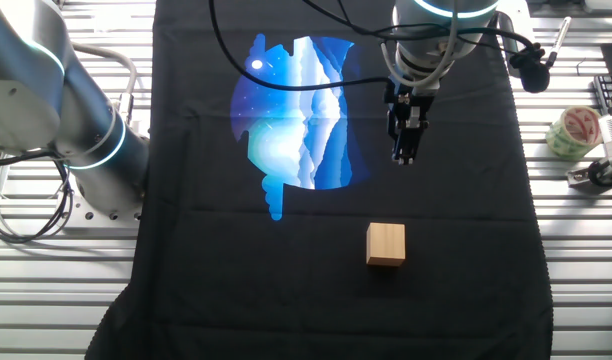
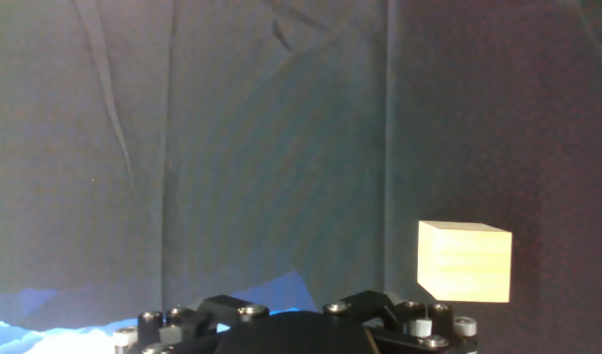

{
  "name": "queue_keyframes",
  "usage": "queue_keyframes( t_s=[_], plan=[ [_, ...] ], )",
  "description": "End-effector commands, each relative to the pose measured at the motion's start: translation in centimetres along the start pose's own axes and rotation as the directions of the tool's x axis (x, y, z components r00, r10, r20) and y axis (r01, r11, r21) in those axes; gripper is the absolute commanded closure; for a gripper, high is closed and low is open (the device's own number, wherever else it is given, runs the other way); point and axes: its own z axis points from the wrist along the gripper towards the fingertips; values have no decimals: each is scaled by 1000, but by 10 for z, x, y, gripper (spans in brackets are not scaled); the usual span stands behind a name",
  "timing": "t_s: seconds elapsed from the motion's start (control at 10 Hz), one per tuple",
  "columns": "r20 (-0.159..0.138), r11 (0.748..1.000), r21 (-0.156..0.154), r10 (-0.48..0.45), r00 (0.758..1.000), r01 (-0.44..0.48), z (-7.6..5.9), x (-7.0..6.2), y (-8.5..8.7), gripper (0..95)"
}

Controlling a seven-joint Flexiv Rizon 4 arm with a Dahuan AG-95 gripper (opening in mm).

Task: Pick up the small block on the left and move it to the right

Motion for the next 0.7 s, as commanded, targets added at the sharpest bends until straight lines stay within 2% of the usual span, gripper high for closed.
queue_keyframes(
  t_s=[0.1, 0.2, 0.3, 0.4, 0.6, 0.7],
  plan=[
    [121, 999, -28, 50, 991, -47, 0, 0, 0, 950],
    [118, 996, -77, 51, 992, -42, 0, 0, 0, 950],
    [116, 994, -97, 65, 991, -54, 0, 0, 0, 950],
    [117, 996, -80, 55, 992, -46, 0, 0, 0, 950],
    [119, 997, -72, 30, 992, -22, 0, 0, 0, 950],
    [116, 998, -58, 19, 993, -12, 0, 0, 0, 950]
  ],
)
